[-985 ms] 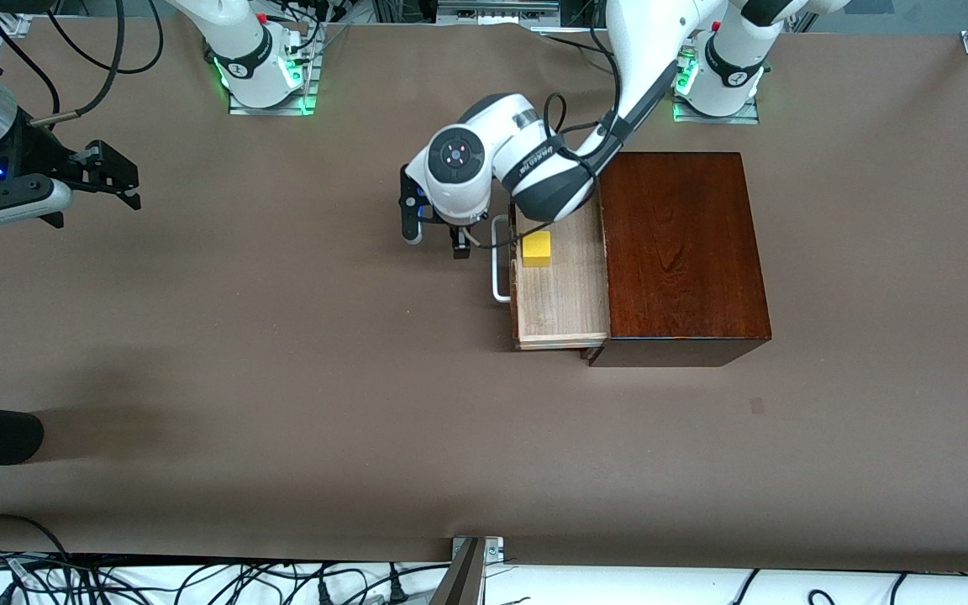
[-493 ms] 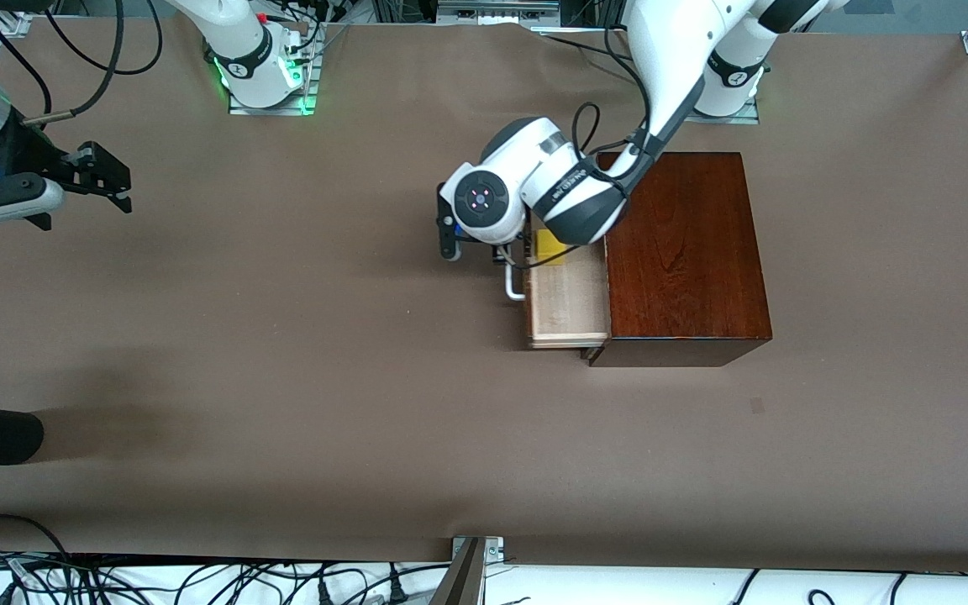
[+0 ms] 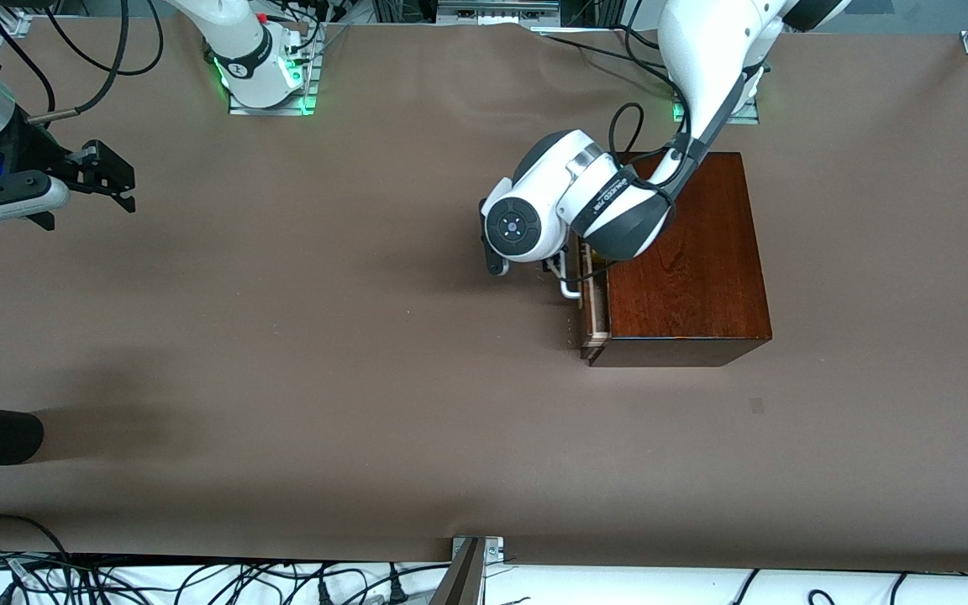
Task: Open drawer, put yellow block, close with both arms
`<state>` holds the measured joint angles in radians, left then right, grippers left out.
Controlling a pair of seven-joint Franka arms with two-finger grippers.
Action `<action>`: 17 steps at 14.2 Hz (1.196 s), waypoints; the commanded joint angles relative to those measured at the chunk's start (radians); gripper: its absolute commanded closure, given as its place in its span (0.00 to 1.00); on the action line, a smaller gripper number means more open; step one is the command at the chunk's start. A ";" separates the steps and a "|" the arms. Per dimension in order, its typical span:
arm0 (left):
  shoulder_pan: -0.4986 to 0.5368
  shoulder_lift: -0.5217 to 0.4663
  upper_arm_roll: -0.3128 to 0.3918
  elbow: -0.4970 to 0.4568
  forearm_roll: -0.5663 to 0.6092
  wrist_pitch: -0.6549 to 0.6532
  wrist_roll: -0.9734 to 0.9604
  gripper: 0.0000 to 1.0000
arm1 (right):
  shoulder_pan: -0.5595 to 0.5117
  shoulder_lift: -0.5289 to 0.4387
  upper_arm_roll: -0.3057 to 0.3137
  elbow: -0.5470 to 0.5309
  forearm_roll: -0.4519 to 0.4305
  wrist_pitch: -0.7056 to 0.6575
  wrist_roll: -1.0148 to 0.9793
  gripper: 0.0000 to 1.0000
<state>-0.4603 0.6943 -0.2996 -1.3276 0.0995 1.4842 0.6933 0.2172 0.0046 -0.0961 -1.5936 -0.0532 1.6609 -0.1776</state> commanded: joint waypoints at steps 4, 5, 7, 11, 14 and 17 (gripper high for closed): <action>0.043 -0.041 0.004 -0.041 0.040 -0.042 0.017 0.00 | 0.002 0.006 -0.004 0.021 0.001 -0.013 0.012 0.00; 0.045 -0.042 0.004 -0.039 0.040 -0.042 0.017 0.00 | 0.004 0.006 -0.002 0.021 0.001 -0.013 0.013 0.00; 0.045 -0.048 -0.006 -0.021 0.020 -0.036 0.011 0.00 | 0.004 0.006 0.001 0.021 0.001 -0.012 0.015 0.00; 0.058 -0.212 -0.003 -0.018 -0.057 -0.085 -0.005 0.00 | 0.004 0.006 -0.001 0.021 0.003 -0.013 0.015 0.00; 0.168 -0.350 0.004 -0.018 -0.040 -0.094 -0.003 0.00 | 0.004 0.006 0.001 0.021 0.003 -0.013 0.015 0.00; 0.303 -0.413 -0.006 0.031 -0.038 -0.186 0.020 0.00 | 0.004 0.006 0.001 0.021 0.003 -0.013 0.015 0.00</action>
<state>-0.2384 0.3164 -0.2889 -1.3081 0.0672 1.3600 0.6888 0.2178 0.0051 -0.0959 -1.5929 -0.0532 1.6608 -0.1765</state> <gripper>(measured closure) 0.000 0.000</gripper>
